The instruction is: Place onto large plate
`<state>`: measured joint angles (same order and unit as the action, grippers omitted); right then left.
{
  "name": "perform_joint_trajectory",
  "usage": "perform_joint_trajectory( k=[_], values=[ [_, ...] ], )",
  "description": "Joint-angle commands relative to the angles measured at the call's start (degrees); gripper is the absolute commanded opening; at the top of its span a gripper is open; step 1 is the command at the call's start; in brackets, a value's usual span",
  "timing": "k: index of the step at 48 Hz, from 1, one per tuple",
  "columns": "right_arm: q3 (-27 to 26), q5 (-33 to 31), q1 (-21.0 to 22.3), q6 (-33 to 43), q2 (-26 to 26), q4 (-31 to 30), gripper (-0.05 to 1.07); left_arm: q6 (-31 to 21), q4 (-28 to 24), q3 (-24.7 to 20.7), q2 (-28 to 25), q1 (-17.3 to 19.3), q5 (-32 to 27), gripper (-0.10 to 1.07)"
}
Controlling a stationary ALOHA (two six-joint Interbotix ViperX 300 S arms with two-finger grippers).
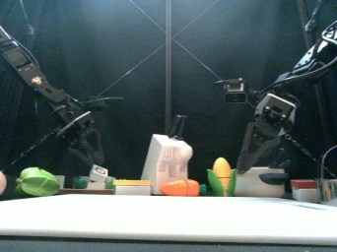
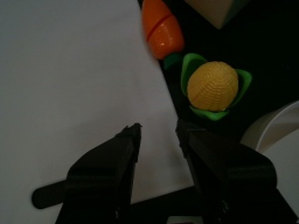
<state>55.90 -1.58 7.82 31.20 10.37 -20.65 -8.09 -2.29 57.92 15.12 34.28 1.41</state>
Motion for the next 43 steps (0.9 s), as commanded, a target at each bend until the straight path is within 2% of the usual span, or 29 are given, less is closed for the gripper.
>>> perform_joint_trajectory(
  k=[1, 19, 43],
  values=[
    [-1.1, 0.2, 0.1, -0.1, 0.6, 0.0, 0.77, 0.0, 0.5, 0.1, 3.4, 0.1, 0.8, 0.90],
    [-1.4, 0.2, 0.1, -0.1, 0.4, 0.0, 0.77, 0.2, 0.8, 4.5, 8.4, -0.4, 2.2, 0.90],
    [-1.8, 0.2, 0.1, -0.3, -0.3, 0.0, 0.77, 0.2, 0.8, 4.9, 8.8, -3.6, 2.2, 0.90]
  ],
)
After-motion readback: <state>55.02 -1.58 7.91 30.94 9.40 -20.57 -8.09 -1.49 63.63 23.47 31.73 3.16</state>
